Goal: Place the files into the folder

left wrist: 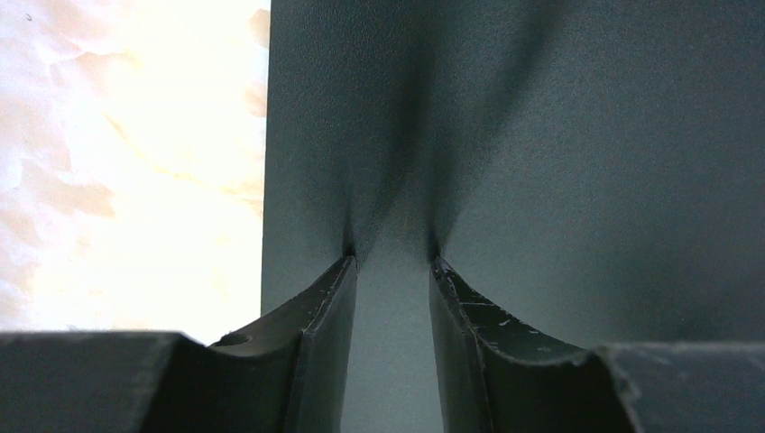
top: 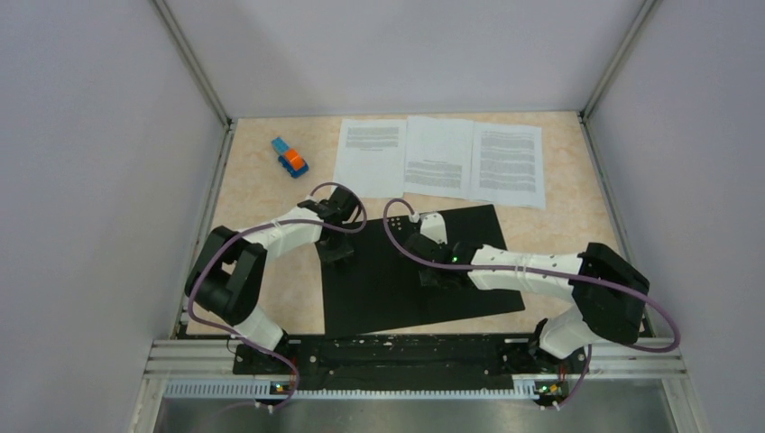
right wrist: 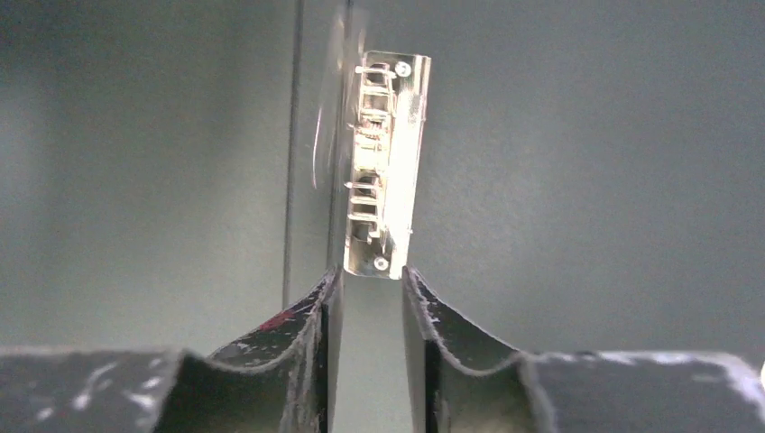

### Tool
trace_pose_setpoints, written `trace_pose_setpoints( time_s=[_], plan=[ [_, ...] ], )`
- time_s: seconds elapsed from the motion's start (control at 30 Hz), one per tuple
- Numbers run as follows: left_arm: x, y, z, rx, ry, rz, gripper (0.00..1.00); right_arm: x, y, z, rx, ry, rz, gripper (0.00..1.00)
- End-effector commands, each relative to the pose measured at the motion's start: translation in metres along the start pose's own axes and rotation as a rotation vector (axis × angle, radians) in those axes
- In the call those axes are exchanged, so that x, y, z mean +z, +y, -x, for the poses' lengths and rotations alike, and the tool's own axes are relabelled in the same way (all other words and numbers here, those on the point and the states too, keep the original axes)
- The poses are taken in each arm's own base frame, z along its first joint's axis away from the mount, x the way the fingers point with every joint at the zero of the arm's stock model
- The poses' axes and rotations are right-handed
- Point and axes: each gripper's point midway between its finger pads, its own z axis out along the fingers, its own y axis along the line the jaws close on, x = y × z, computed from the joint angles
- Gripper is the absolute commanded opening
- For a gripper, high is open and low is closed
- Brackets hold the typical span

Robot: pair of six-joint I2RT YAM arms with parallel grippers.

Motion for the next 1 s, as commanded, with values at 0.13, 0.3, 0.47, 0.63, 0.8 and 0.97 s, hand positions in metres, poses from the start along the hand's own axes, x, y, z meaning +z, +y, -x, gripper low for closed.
trace_pose_setpoints(
  time_s=[0.13, 0.3, 0.47, 0.63, 0.8, 0.97],
  plan=[
    [0.021, 0.010, 0.004, 0.078, -0.032, 0.030, 0.42, -0.047, -0.014, 0.054, 0.049, -0.082, 0.108, 0.55],
    [-0.003, -0.017, 0.028, 0.124, -0.088, -0.067, 0.42, -0.039, -0.021, 0.041, 0.133, -0.050, 0.221, 0.44],
    [-0.033, -0.039, 0.048, 0.161, -0.145, -0.156, 0.49, -0.026, -0.016, 0.028, 0.199, -0.022, 0.310, 0.36],
    [-0.051, -0.052, 0.053, 0.184, -0.160, -0.207, 0.52, -0.010, -0.014, 0.041, 0.198, -0.059, 0.317, 0.44],
    [-0.055, -0.050, 0.049, 0.187, -0.155, -0.214, 0.52, 0.007, -0.009, 0.050, 0.188, -0.055, 0.279, 0.49],
    [-0.057, -0.046, 0.046, 0.189, -0.156, -0.214, 0.51, 0.021, -0.014, 0.054, 0.204, -0.069, 0.215, 0.49]
  ],
)
